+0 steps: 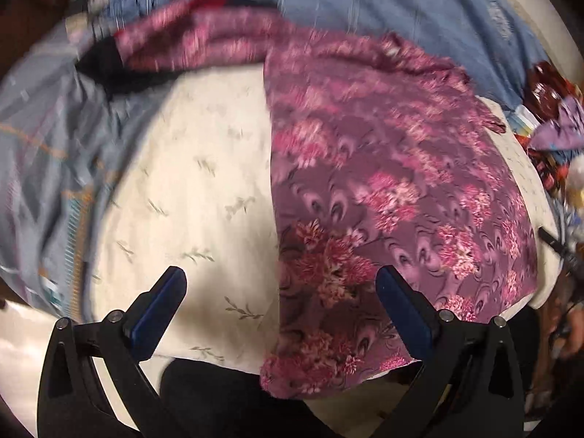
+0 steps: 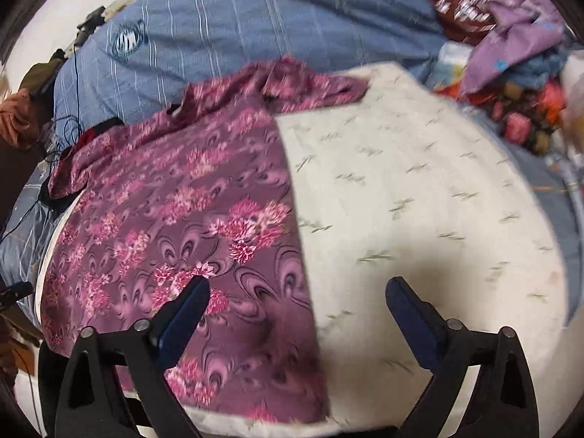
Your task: Fold small clothes
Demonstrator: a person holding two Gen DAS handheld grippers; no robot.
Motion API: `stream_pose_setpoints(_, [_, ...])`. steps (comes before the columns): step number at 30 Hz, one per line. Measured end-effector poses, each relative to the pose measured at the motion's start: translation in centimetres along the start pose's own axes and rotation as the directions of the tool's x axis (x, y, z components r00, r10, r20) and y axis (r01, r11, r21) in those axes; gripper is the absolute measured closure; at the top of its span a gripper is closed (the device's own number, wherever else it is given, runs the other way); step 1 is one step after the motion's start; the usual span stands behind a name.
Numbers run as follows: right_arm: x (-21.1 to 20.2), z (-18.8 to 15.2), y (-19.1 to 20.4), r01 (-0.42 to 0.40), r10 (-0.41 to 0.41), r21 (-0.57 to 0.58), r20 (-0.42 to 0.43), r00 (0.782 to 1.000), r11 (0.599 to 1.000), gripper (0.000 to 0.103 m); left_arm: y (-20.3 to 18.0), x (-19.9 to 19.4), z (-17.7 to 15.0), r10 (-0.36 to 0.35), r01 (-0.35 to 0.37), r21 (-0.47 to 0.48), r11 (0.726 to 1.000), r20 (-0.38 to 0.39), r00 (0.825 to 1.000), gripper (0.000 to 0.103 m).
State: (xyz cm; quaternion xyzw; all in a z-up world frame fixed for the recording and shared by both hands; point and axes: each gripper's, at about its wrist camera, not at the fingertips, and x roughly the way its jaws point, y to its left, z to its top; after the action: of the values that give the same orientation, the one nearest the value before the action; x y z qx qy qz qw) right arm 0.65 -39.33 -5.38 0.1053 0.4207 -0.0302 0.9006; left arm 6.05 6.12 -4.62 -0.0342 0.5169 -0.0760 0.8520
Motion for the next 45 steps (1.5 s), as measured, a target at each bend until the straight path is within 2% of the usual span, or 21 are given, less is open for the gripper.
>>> stream_pose_setpoints(2, [2.1, -0.3, 0.5, -0.025, 0.024, -0.012, -0.052, 0.998, 1.000, 0.026, 0.0, 2.0, -0.4, -0.046, 0.045, -0.021, 0.999, -0.072, 0.996, 0.000])
stream_pose_setpoints(3, [2.6, -0.5, 0.8, -0.018, 0.017, -0.025, -0.057, 0.998, 1.000, 0.026, -0.4, 2.5, -0.6, -0.062, 0.060, -0.027, 0.998, -0.096, 0.993, 0.000])
stream_pose_setpoints(4, [2.5, -0.6, 1.4, -0.003, 0.002, -0.064, -0.019, 1.000, 0.998, 0.034, -0.6, 3.1, -0.9, -0.084, 0.081, -0.031, 0.996, -0.115, 0.990, 0.000])
stream_pose_setpoints(5, [2.2, -0.9, 1.9, -0.035, 0.035, -0.104, -0.005, 0.999, 0.994, 0.061, -0.9, 3.2, -1.3, -0.098, 0.095, -0.030, 0.995, -0.114, 0.989, 0.002])
stream_pose_setpoints(7, [2.3, -1.3, 2.7, -0.005, 0.003, -0.159, -0.011, 1.000, 0.987, 0.085, -2.1, 2.5, -1.7, -0.107, 0.107, 0.000, 0.994, -0.095, 0.990, 0.015])
stream_pose_setpoints(9, [2.0, -1.2, 2.8, -0.013, 0.013, -0.184, -0.004, 1.000, 0.983, 0.097, -3.4, 2.1, -1.9, -0.126, 0.131, 0.040, 0.991, -0.103, 0.987, 0.085])
stream_pose_setpoints(10, [1.7, -1.1, 2.6, -0.030, 0.030, -0.177, -0.007, 1.000, 0.984, 0.097, -3.7, 1.8, -1.9, -0.126, 0.132, 0.044, 0.990, -0.115, 0.985, 0.094])
stream_pose_setpoints(12, [0.2, -0.5, 1.9, -0.077, 0.078, -0.145, 0.004, 0.997, 0.986, 0.098, -3.0, 1.0, -1.5, -0.137, 0.140, 0.020, 0.990, -0.108, 0.985, 0.098])
stream_pose_setpoints(14, [-2.2, -0.1, 1.4, -0.086, 0.093, -0.136, 0.051, 0.994, 0.987, 0.099, -2.0, 0.0, -1.3, -0.167, 0.166, -0.019, 0.986, -0.089, 0.982, 0.097])
stream_pose_setpoints(15, [-2.8, -0.1, 0.9, -0.092, 0.100, -0.127, 0.057, 0.993, 0.988, 0.100, -1.7, 0.0, -1.4, -0.140, 0.138, -0.026, 0.990, -0.088, 0.986, 0.097])
stream_pose_setpoints(19, [0.6, -1.4, -1.5, -0.051, 0.046, -0.070, -0.068, 0.997, 0.996, 0.101, -1.3, 2.5, -1.8, -0.083, 0.080, -0.027, 0.996, -0.156, 0.984, 0.097])
stream_pose_setpoints(25, [-1.1, 0.4, -2.8, -0.138, 0.138, -0.010, -0.022, 0.990, 0.990, 0.094, -2.3, -2.5, -0.2, -0.092, 0.097, 0.080, 0.992, -0.066, 0.994, 0.092])
stream_pose_setpoints(26, [-1.3, 1.3, -2.9, -0.145, 0.145, -0.011, -0.006, 0.989, 0.989, 0.091, -2.6, -3.2, 0.7, -0.090, 0.093, 0.097, 0.991, -0.038, 0.995, 0.080])
stream_pose_setpoints(27, [-1.4, 2.4, -3.0, -0.140, 0.141, -0.009, 0.016, 0.990, 0.990, 0.088, -3.2, -3.5, 2.2, -0.098, 0.099, 0.106, 0.989, -0.009, 0.995, 0.056])
stream_pose_setpoints(29, [-0.8, 5.3, -3.3, -0.130, 0.129, 0.013, 0.059, 0.990, 0.991, 0.073, -4.5, -3.5, 5.2, -0.129, 0.122, 0.110, 0.986, 0.059, 0.990, 0.028])
stream_pose_setpoints(30, [-0.2, 6.7, -3.5, -0.119, 0.117, 0.029, 0.077, 0.990, 0.992, 0.068, -5.4, -2.9, 7.1, -0.132, 0.121, 0.114, 0.986, 0.098, 0.986, 0.026])
stream_pose_setpoints(31, [0.7, 8.6, -3.6, -0.110, 0.105, 0.046, 0.095, 0.990, 0.993, 0.060, -6.1, -2.1, 8.7, -0.136, 0.121, 0.124, 0.985, 0.120, 0.983, 0.026])
stream_pose_setpoints(34, [4.1, 13.0, -3.0, -0.105, 0.096, 0.075, 0.118, 0.988, 0.992, 0.051, -7.9, 1.7, 13.7, -0.138, 0.123, 0.113, 0.986, 0.133, 0.982, 0.026])
stream_pose_setpoints(38, [10.3, 19.3, -1.7, -0.099, 0.088, 0.108, 0.099, 0.991, 0.989, 0.047, -9.3, 8.3, 17.8, -0.182, 0.181, 0.023, 0.983, 0.065, 0.981, 0.026])
stream_pose_setpoints(41, [14.5, 22.6, -0.1, -0.062, 0.055, 0.104, 0.067, 0.996, 0.993, 0.041, -9.5, 10.5, 18.0, -0.225, 0.226, -0.005, 0.974, 0.054, 0.973, 0.026])
stream_pose_setpoints(45, [18.7, 24.9, 1.4, 0.002, -0.004, 0.090, 0.028, 1.000, 0.996, 0.039, -10.2, 11.6, 17.0, -0.197, 0.195, 0.033, 0.980, 0.046, 0.979, 0.026])
